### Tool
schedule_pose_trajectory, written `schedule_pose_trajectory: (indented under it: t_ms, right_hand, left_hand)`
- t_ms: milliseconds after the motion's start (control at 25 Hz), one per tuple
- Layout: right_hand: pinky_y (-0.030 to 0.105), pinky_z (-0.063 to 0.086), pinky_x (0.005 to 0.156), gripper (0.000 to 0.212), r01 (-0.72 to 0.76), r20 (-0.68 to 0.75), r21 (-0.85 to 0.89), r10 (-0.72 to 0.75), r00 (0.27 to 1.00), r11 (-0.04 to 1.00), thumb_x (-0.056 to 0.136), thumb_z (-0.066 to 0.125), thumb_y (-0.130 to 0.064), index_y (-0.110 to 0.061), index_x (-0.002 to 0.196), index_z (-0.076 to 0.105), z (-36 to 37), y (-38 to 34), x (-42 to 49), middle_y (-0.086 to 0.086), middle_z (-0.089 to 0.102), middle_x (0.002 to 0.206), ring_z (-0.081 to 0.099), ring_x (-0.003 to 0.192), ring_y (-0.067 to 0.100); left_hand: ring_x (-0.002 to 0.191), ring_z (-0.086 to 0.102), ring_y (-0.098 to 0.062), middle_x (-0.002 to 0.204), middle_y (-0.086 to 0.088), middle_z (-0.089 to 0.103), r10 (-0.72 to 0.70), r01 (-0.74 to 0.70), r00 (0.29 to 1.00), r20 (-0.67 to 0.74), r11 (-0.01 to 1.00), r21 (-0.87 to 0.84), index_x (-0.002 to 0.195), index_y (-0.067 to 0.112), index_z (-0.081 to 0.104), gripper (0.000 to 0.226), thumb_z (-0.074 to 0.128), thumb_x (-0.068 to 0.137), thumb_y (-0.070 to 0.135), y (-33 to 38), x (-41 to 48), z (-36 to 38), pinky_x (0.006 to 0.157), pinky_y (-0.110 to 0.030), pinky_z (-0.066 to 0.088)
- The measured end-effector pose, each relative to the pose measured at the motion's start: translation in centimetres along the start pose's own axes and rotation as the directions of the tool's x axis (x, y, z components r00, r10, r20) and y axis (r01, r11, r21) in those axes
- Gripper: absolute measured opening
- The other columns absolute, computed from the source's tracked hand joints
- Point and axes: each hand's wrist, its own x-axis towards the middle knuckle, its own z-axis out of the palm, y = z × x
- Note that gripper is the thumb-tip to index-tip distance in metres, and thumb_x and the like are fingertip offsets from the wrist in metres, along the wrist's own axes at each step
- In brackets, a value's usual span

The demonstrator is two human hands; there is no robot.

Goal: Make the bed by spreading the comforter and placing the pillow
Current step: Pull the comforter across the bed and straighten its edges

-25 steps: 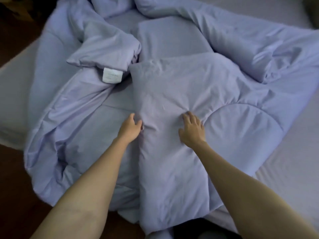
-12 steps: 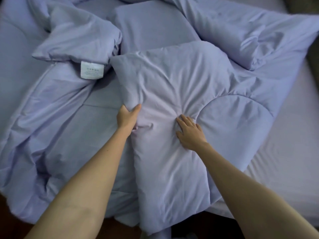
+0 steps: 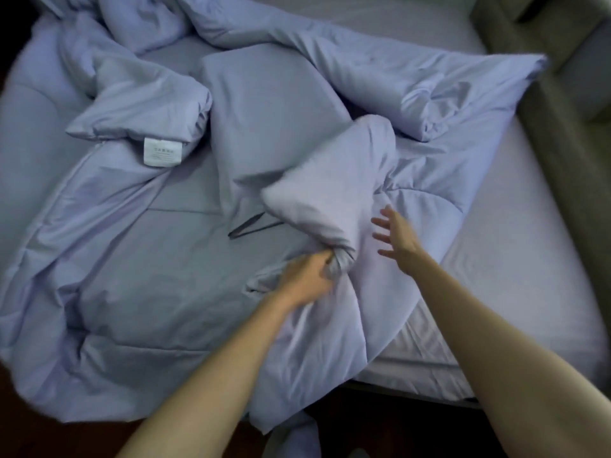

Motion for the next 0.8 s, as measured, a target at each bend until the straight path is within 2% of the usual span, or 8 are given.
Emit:
schedule_pose_trajectory:
  t_ms: [80, 160, 320, 400, 480, 520, 640, 800]
  right_hand:
    - [0.047, 0.042, 0.091, 0.076, -0.084, 0.039, 0.148, 0.079, 0.996, 0.985, 0.076, 0.041, -0.078, -0.034, 0.139, 0.038, -2.9, -1.3, -1.4, 0.001, 0.046, 0.141, 0.049, 0.120, 0.031]
    - [0.059, 0.039, 0.093, 0.104, -0.133, 0.047, 0.047, 0.131, 0.990, 0.990, 0.053, 0.046, -0.092, -0.045, 0.143, 0.025, -5.7, -1.6, -2.5, 0.001, 0.030, 0.151, 0.039, 0.131, 0.038]
    - [0.053, 0.032, 0.108, 0.118, -0.032, 0.085, -0.292, 0.059, 0.995, 0.956, 0.057, 0.062, -0.080, -0.038, 0.149, 0.001, -9.5, -0.7, -5.4, -0.003, 0.019, 0.155, 0.032, 0.137, 0.033]
    - [0.040, 0.036, 0.105, 0.106, 0.014, 0.048, -0.608, 0.019, 0.999, 0.794, 0.074, 0.073, -0.048, -0.022, 0.150, 0.004, -11.0, 0.6, -6.5, 0.008, 0.029, 0.151, 0.038, 0.134, 0.033]
    - [0.036, 0.043, 0.091, 0.065, -0.004, -0.085, -0.853, -0.130, 0.988, 0.522, 0.083, 0.063, -0.025, -0.010, 0.138, 0.033, -14.4, 1.2, -7.6, 0.021, 0.050, 0.135, 0.052, 0.120, 0.039]
    - [0.035, 0.045, 0.087, 0.047, -0.048, -0.152, -0.880, -0.186, 0.971, 0.472, 0.084, 0.059, -0.022, -0.007, 0.128, 0.046, -16.9, 1.1, -8.0, 0.023, 0.055, 0.128, 0.055, 0.115, 0.039]
    - [0.036, 0.047, 0.087, 0.034, -0.180, -0.376, -0.769, -0.205, 0.904, 0.613, 0.085, 0.059, -0.024, -0.006, 0.114, 0.059, -26.4, 1.0, -10.3, 0.025, 0.060, 0.122, 0.057, 0.111, 0.040]
    - [0.037, 0.042, 0.082, 0.026, -0.331, -0.614, -0.620, -0.177, 0.769, 0.712, 0.084, 0.057, -0.021, -0.010, 0.107, 0.059, -37.6, 4.6, -15.8, 0.025, 0.060, 0.118, 0.056, 0.109, 0.043]
  left_hand:
    - [0.103, 0.061, -0.042, 0.116, -0.016, 0.066, 0.082, -0.112, 0.983, 0.166, 0.977, 0.183, 0.118, 0.022, 0.055, 0.034, 0.051, 0.084, 0.017, 3.3, -2.4, 3.1, 0.078, -0.040, 0.047]
    - [0.096, 0.063, -0.041, 0.108, -0.015, 0.069, 0.190, -0.249, 0.951, 0.244, 0.938, 0.240, 0.116, 0.025, 0.053, 0.034, 0.050, 0.083, 0.016, 5.7, -4.2, 6.0, 0.071, -0.041, 0.047]
    - [0.044, 0.062, -0.017, 0.052, -0.001, 0.063, 0.480, -0.590, 0.803, 0.353, 0.727, 0.352, 0.088, 0.033, 0.071, 0.030, 0.046, 0.072, 0.024, 11.8, -7.7, 10.6, 0.036, -0.023, 0.040]
    - [0.035, 0.055, -0.008, 0.043, 0.002, 0.058, 0.548, -0.677, 0.734, 0.400, 0.633, 0.376, 0.080, 0.035, 0.072, 0.039, 0.035, 0.072, 0.027, 15.2, -9.1, 13.3, 0.030, -0.020, 0.034]
    - [0.039, 0.057, -0.009, 0.049, 0.003, 0.061, 0.604, -0.720, 0.693, 0.394, 0.613, 0.327, 0.086, 0.033, 0.070, 0.039, 0.034, 0.072, 0.025, 17.6, -10.5, 16.1, 0.031, -0.021, 0.036]
    - [0.043, 0.060, -0.012, 0.055, 0.002, 0.064, 0.629, -0.736, 0.675, 0.385, 0.615, 0.283, 0.091, 0.030, 0.068, 0.036, 0.038, 0.073, 0.024, 17.9, -10.7, 17.2, 0.033, -0.022, 0.039]
    - [0.068, 0.069, -0.020, 0.082, 0.000, 0.072, 0.730, -0.798, 0.591, 0.343, 0.590, 0.122, 0.104, 0.025, 0.058, 0.027, 0.051, 0.080, 0.033, 17.5, -9.5, 18.4, 0.050, -0.025, 0.052]
    - [0.103, 0.068, -0.012, 0.114, 0.004, 0.071, 0.701, -0.794, 0.608, 0.373, 0.528, 0.301, 0.112, 0.021, 0.068, 0.046, 0.043, 0.081, 0.045, 16.0, -6.3, 17.6, 0.082, -0.025, 0.054]
